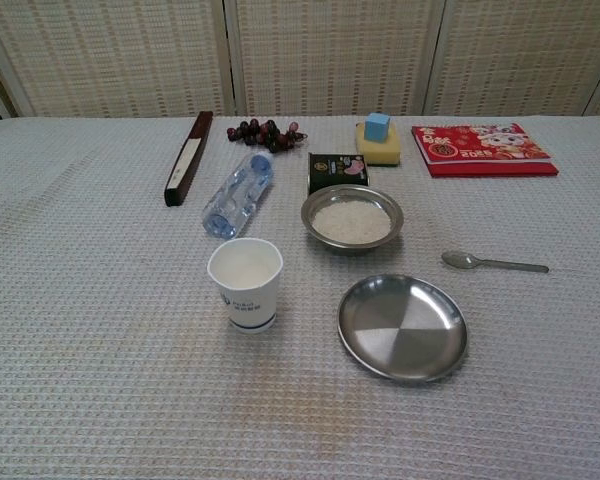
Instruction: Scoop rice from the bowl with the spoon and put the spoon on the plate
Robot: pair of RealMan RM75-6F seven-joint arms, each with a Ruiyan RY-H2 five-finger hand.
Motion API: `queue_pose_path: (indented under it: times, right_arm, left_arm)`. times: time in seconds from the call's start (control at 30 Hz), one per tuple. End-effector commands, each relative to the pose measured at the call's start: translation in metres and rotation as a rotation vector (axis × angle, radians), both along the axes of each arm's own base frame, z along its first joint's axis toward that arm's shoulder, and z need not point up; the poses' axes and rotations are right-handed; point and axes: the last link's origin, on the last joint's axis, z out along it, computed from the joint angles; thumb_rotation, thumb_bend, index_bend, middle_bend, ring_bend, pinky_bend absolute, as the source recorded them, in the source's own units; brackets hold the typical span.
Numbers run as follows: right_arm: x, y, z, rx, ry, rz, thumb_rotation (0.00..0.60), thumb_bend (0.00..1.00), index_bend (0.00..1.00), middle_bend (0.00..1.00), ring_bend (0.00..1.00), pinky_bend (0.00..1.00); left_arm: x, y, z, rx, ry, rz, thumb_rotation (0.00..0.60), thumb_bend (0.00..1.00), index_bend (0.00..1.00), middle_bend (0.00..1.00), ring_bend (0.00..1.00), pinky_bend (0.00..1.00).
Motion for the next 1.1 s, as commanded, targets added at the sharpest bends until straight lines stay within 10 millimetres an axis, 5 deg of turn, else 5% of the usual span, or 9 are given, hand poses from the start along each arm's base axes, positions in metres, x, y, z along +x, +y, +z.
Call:
queue_pose_path:
  times: [0.03,0.23,0.47,0.7,1.1]
  right_arm:
    - [-0.003,-0.004,-0.004,0.002,0.003,-0.023,0.519,0.2,0.0,0.0,0.0,0.0]
    - [-0.002,-0.023,-0.022,0.005,-0.009,-0.051,0.527,0.2,0.02,0.02,0.0,0.0]
    - [0.023,-0.074,-0.055,0.043,0.028,-0.014,0.56,0.22,0.26,0.17,0.0,0.0]
    - [0.038,-0.103,-0.094,0.086,0.045,-0.001,0.583,0.25,0.45,0.26,0.0,0.0]
    - [0.039,-0.121,-0.136,0.132,0.064,-0.023,0.6,0.27,0.49,0.29,0.0,0.0]
  left_arm:
    - [-0.003,0.001,-0.003,-0.012,0.004,0.026,0.6,0.41,0.0,0.0,0.0,0.08]
    - [-0.001,0.003,-0.008,-0.041,-0.009,0.023,0.6,0.41,0.0,0.0,0.0,0.08]
    - [0.001,0.005,-0.013,-0.075,-0.009,0.011,0.6,0.41,0.0,0.0,0.0,0.08]
    - [0.001,0.004,-0.012,-0.078,-0.016,0.009,0.6,0.41,0.0,0.0,0.0,0.08]
    - [-0.001,0.004,-0.013,-0.093,-0.027,0.023,0.6,0.41,0.0,0.0,0.0,0.08]
